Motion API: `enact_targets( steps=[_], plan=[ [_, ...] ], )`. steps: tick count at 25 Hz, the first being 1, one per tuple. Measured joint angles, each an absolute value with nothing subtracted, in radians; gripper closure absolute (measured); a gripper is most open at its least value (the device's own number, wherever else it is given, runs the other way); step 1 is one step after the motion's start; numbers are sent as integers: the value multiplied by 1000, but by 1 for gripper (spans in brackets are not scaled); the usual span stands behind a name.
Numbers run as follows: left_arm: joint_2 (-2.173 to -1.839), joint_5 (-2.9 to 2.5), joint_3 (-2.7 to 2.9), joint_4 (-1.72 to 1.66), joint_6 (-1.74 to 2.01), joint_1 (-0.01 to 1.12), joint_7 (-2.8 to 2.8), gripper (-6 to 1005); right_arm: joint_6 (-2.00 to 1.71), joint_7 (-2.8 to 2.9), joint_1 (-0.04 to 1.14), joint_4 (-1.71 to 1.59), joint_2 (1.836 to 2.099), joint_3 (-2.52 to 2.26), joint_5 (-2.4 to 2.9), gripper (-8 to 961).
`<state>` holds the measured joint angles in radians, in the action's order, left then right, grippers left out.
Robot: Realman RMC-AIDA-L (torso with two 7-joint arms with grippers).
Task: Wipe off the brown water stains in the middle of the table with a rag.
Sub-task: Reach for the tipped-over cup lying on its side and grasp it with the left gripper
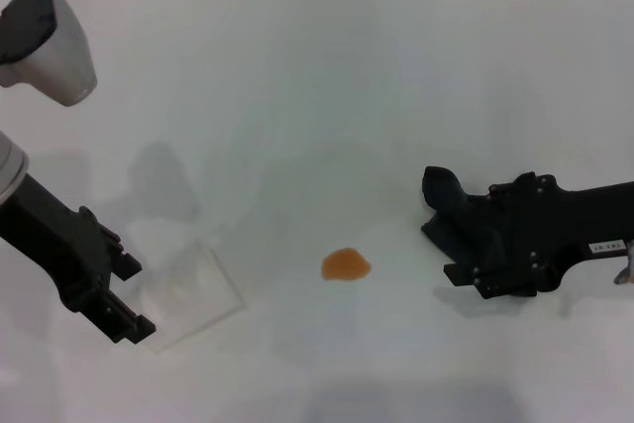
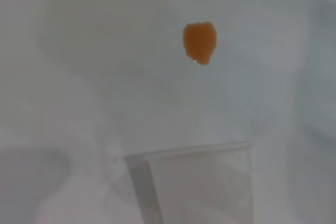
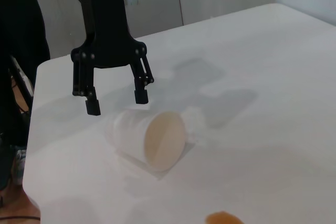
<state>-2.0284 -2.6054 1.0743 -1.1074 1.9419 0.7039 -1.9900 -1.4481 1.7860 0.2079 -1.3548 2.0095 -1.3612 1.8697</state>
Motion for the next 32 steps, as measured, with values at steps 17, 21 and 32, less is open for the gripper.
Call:
enact_targets(
  steps=[17, 21, 32],
  plan=[
    [-2037, -2626, 1075, -1105, 1912, 714, -1979, 119, -1448, 1786, 209, -1351, 2010, -1361, 1870, 187],
    [-2048, -2626, 1080, -1093, 1886, 724, -1973, 119, -1448, 1788, 209, -1351, 2010, -1361, 1870, 187],
    [-2065, -2626, 1083, -1058, 1850, 734, -1959, 119, -1448, 1789, 209, -1351, 2009, -1361, 1870, 187]
  ],
)
